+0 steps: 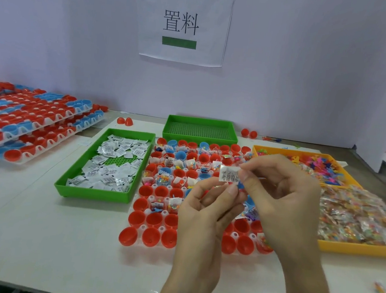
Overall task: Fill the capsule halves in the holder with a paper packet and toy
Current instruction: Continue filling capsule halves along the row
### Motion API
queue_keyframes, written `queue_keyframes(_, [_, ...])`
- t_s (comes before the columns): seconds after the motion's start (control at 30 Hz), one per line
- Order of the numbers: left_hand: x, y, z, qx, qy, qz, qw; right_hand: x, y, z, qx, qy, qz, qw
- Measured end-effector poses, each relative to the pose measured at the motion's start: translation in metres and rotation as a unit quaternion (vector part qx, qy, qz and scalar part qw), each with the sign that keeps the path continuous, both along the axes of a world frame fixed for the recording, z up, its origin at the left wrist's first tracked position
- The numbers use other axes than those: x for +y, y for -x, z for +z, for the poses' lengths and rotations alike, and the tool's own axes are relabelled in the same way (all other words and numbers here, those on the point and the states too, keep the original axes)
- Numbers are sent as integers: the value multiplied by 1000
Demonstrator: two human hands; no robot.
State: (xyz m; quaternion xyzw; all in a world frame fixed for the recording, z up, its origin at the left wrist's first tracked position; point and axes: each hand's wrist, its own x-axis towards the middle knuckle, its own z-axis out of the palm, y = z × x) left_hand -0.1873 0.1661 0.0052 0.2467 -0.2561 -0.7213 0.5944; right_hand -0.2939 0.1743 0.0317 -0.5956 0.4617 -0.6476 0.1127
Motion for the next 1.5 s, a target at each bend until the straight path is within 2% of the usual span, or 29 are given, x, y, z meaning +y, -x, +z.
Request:
queue_keyframes(0.17, [-1,-3,2,-19,30,7,999,1,7,2,-31,14,-20,999])
queue_keyframes(0.77, [-7,-11,1,-111,99,85,985,4,10,3,1,-30,80,996])
queue_keyframes(1.13, [-9,-12,-2,-119,106,125,979,3,0,3,-13,-40,103,994])
queue_keyframes(1.3, [-8,-11,-4,-166,122,148,967,1,-2,3,-49,-42,121,991])
queue_keyframes(1.5, [-10,-18,-2,-201,156,119,960,0,2,1,-44,-34,118,991])
